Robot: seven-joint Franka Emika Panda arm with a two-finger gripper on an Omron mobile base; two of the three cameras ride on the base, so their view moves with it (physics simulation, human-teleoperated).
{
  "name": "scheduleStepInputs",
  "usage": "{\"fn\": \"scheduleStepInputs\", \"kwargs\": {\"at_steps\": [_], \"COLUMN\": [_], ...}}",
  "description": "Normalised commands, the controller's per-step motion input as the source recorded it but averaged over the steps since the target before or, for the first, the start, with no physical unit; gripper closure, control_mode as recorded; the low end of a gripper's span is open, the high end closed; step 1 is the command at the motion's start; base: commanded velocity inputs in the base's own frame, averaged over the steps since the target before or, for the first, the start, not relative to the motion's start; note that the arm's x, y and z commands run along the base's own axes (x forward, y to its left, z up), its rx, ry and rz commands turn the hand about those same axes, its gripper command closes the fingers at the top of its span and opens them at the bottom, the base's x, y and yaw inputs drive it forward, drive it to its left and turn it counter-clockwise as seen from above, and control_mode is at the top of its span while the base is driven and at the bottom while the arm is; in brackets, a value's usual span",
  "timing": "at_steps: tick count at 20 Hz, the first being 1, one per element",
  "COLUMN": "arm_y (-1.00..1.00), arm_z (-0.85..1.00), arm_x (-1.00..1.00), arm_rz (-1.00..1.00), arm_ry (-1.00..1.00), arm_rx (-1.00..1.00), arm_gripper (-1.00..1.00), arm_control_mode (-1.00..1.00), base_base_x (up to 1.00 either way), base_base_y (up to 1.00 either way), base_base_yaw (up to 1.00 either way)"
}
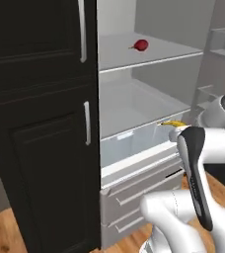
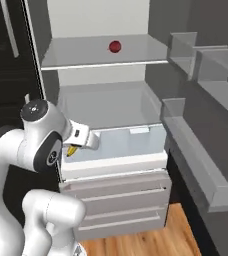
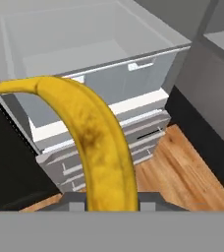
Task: Pick the pear and banana from the fridge and place them inside the tupperware on the counter.
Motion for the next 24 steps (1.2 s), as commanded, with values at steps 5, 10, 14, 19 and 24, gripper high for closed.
{"fn": "scheduleStepInputs", "kwargs": {"at_steps": [5,10,14,19,24], "arm_y": [0.0,0.0,0.0,0.0,0.0], "arm_z": [0.0,0.0,0.0,0.0,0.0], "arm_x": [0.0,0.0,0.0,0.0,0.0], "arm_rz": [0.0,0.0,0.0,0.0,0.0], "arm_ry": [0.0,0.0,0.0,0.0,0.0], "arm_rx": [0.0,0.0,0.0,0.0,0.0], "arm_gripper": [1.0,1.0,1.0,1.0,1.0], "arm_control_mode": [1.0,1.0,1.0,1.0,1.0], "base_base_x": [-0.47,-0.34,-0.03,0.0,0.24], "base_base_y": [0.65,0.3,0.02,-0.16,-0.39], "base_base_yaw": [-1.0,-1.0,-1.0,-1.0,-0.61]}}
